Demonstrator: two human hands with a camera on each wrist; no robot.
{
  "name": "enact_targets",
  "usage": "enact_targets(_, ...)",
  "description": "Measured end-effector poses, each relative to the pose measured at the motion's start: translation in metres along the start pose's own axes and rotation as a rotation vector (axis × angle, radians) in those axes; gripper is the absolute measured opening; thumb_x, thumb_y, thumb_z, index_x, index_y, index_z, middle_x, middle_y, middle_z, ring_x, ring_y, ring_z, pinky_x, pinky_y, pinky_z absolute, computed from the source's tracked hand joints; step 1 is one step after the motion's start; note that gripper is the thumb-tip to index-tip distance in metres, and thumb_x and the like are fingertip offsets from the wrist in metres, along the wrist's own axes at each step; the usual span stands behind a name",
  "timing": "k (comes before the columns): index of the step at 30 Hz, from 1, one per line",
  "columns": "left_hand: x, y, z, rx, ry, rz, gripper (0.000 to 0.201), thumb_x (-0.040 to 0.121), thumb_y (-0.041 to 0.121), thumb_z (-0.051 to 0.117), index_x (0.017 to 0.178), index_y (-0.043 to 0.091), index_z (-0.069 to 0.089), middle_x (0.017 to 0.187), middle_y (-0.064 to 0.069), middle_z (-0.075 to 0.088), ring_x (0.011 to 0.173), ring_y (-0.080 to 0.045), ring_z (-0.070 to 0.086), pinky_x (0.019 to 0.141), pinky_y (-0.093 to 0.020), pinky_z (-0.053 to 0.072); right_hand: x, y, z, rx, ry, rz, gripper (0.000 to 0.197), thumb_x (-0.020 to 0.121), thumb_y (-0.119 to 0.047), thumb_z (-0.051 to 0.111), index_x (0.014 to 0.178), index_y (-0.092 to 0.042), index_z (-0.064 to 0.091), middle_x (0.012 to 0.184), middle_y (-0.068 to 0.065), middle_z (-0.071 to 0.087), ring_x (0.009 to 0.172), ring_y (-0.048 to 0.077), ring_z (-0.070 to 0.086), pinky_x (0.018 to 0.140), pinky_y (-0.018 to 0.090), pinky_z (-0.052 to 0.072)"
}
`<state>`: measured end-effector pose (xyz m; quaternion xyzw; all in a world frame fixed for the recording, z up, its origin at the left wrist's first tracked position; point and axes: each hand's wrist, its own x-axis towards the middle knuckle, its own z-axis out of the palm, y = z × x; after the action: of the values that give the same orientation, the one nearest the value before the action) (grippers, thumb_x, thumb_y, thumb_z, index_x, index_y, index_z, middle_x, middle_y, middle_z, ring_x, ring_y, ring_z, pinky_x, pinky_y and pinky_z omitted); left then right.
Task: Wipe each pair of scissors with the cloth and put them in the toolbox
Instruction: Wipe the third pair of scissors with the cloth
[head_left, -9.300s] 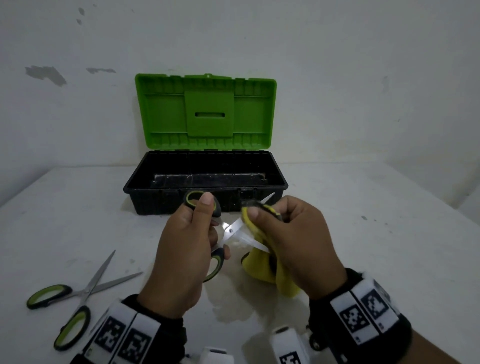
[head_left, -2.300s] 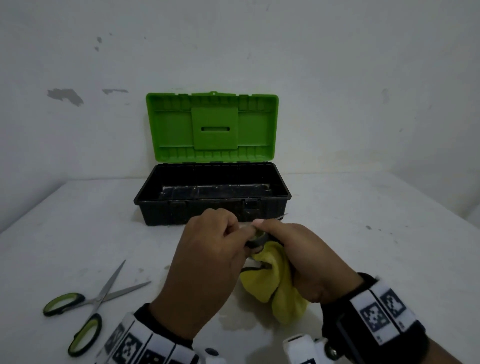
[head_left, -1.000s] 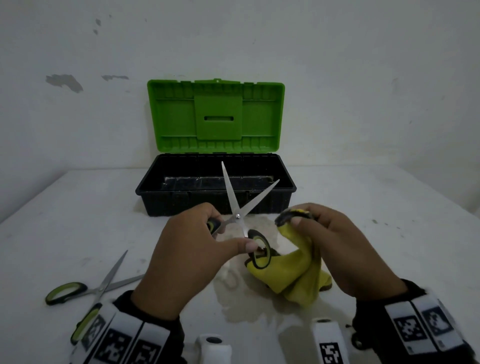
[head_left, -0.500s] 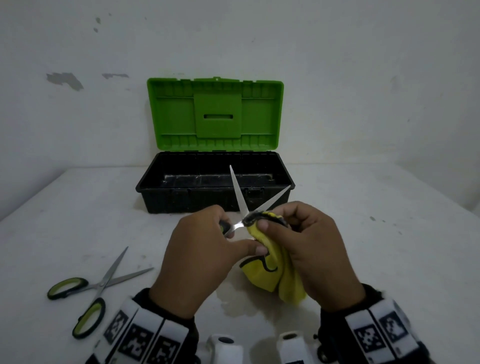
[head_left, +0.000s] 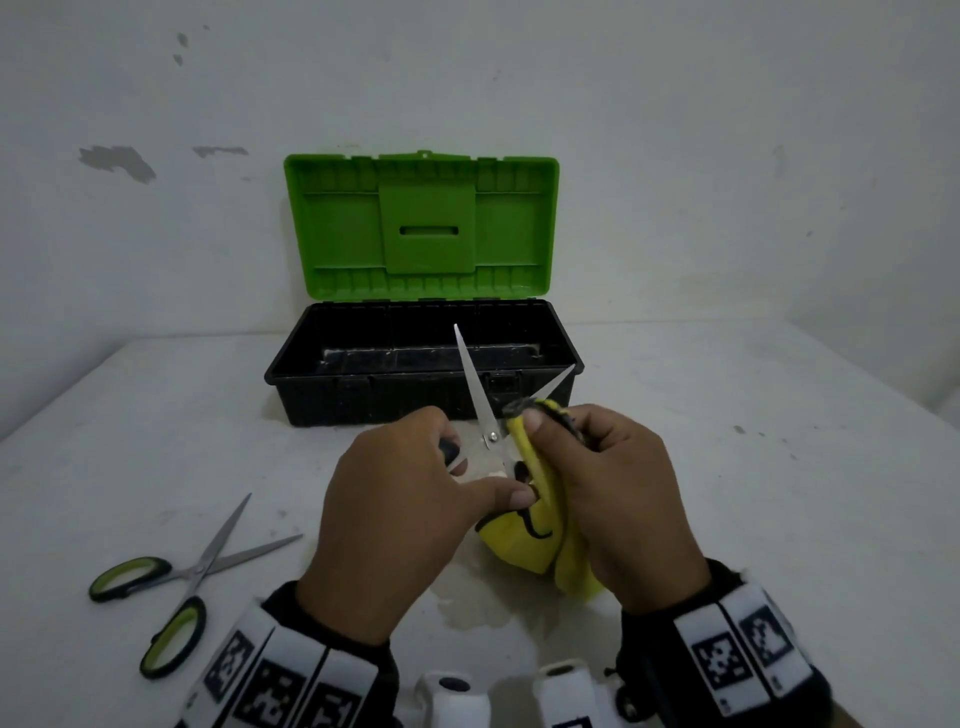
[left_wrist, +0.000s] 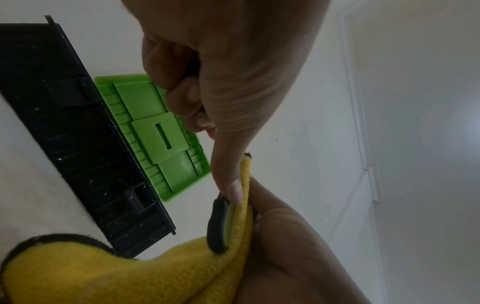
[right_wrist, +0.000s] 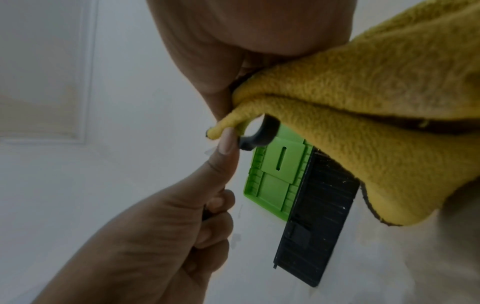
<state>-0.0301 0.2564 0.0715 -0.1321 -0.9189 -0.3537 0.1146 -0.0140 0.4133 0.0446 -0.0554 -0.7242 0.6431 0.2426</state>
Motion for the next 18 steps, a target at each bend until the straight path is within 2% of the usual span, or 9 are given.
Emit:
enact_targets(2, 0.000, 0.001, 0.000, -0.014, 0.005, -0.008, 0.055, 0.050, 0.066, 0.081, 0.069, 0.026, 0.049, 0.061, 0.011, 0.052, 0.054, 0.003, 0.043, 0.050, -0.018, 0.030, 0.004, 0.002, -0.003, 0.035, 0.067, -0.002, 0.028, 0.086, -0.027, 0.076, 0.064, -0.014, 0.068, 0.057, -0.001, 0.059, 0.053, 0.011, 0.050, 0.052, 0.024, 0.046)
enact_targets(3, 0.001, 0.001, 0.000, -0.013, 0.006, -0.009, 0.054, 0.050, 0.065, 0.081, 0.069, 0.027, 0.048, 0.061, 0.011, 0.052, 0.054, 0.003, 0.043, 0.050, -0.018, 0.030, 0.004, 0.002, -0.003, 0.041, 0.052, -0.009, 0.029, 0.086, -0.025, 0.076, 0.063, -0.014, 0.066, 0.055, -0.001, 0.057, 0.051, 0.009, 0.049, 0.051, 0.020, 0.045)
enact_targets(4, 0.001, 0.001, 0.000, -0.004, 0.004, -0.006, 0.054, 0.050, 0.065, 0.081, 0.069, 0.027, 0.048, 0.061, 0.011, 0.052, 0.054, 0.003, 0.043, 0.050, -0.018, 0.030, 0.003, 0.002, -0.002, 0.025, 0.009, -0.016, 0.028, 0.086, -0.024, 0.077, 0.064, -0.011, 0.065, 0.056, 0.004, 0.057, 0.051, 0.009, 0.049, 0.050, 0.019, 0.046)
enact_targets(6, 0.002, 0.000, 0.000, 0.025, 0.002, 0.004, 0.053, 0.051, 0.065, 0.081, 0.070, 0.027, 0.049, 0.064, 0.011, 0.054, 0.056, 0.004, 0.044, 0.051, -0.019, 0.030, -0.002, 0.000, 0.002, -0.027, -0.083, -0.032, 0.025, 0.085, -0.025, 0.078, 0.070, -0.007, 0.068, 0.065, 0.013, 0.063, 0.058, 0.013, 0.056, 0.055, 0.027, 0.051)
enact_targets(7, 0.002, -0.001, 0.000, 0.034, 0.001, 0.009, 0.053, 0.050, 0.066, 0.080, 0.071, 0.027, 0.049, 0.065, 0.011, 0.054, 0.057, 0.004, 0.045, 0.051, -0.019, 0.031, -0.003, -0.001, 0.002, -0.036, -0.094, -0.036, 0.024, 0.084, -0.025, 0.078, 0.070, -0.009, 0.069, 0.066, 0.012, 0.065, 0.059, 0.014, 0.057, 0.057, 0.029, 0.052)
enact_targets(11, 0.002, -0.001, 0.000, 0.038, 0.013, 0.018, 0.056, 0.051, 0.069, 0.078, 0.071, 0.026, 0.050, 0.063, 0.012, 0.053, 0.058, 0.002, 0.046, 0.051, -0.021, 0.033, 0.006, 0.000, -0.001, 0.026, 0.014, -0.012, 0.030, 0.085, -0.025, 0.078, 0.063, -0.013, 0.063, 0.055, -0.002, 0.056, 0.051, 0.009, 0.050, 0.051, 0.021, 0.045)
enact_targets(13, 0.003, -0.001, 0.000, 0.051, 0.025, 0.026, 0.055, 0.051, 0.069, 0.079, 0.069, 0.027, 0.048, 0.060, 0.012, 0.051, 0.055, 0.001, 0.045, 0.049, -0.021, 0.032, 0.006, 0.002, 0.001, 0.014, 0.022, -0.016, 0.033, 0.086, -0.028, 0.077, 0.064, -0.009, 0.062, 0.057, 0.004, 0.054, 0.054, 0.013, 0.049, 0.053, 0.026, 0.046)
enact_targets(15, 0.004, -0.001, -0.002, 0.061, 0.025, 0.027, 0.054, 0.051, 0.066, 0.080, 0.068, 0.028, 0.046, 0.060, 0.013, 0.050, 0.053, 0.004, 0.043, 0.049, -0.019, 0.029, 0.001, 0.001, 0.006, -0.017, -0.047, -0.042, 0.032, 0.086, -0.027, 0.077, 0.069, -0.003, 0.063, 0.063, 0.015, 0.057, 0.057, 0.015, 0.051, 0.055, 0.028, 0.048)
enact_targets(18, 0.005, -0.002, -0.003, 0.052, 0.022, 0.022, 0.054, 0.050, 0.067, 0.079, 0.070, 0.027, 0.049, 0.063, 0.013, 0.053, 0.057, 0.002, 0.046, 0.050, -0.020, 0.030, 0.004, -0.001, 0.005, -0.017, -0.033, -0.050, 0.035, 0.085, -0.028, 0.078, 0.070, 0.000, 0.063, 0.061, 0.016, 0.056, 0.055, 0.013, 0.051, 0.053, 0.026, 0.047)
